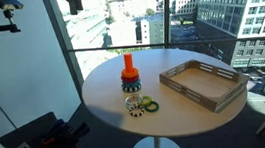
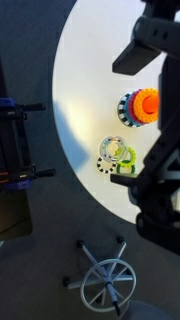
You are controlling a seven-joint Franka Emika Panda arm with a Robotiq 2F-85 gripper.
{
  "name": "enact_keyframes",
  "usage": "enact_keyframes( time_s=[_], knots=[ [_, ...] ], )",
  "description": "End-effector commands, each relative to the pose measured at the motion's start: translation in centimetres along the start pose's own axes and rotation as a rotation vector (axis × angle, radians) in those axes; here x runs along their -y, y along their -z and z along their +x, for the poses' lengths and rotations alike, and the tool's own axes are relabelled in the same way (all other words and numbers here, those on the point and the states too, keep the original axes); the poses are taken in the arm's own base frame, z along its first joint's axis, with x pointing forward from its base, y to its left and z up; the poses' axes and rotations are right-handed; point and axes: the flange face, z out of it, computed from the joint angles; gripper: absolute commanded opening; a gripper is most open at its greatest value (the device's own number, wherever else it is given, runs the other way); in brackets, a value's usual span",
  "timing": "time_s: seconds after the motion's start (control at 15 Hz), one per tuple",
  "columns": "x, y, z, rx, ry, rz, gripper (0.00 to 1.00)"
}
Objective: Remove the orange ring from the stand
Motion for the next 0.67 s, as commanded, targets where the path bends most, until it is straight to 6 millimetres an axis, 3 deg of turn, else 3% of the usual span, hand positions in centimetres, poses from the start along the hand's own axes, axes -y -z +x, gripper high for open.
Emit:
enact_keyframes(
  time_s=[0.0, 0.6],
  knots=[
    [0.4, 0.6, 1.3, -0.037, -0.003, 0.024, 1.0],
    [2.6, -1.6, 5.8, -0.137, 0.037, 0.098, 1.0]
  ],
)
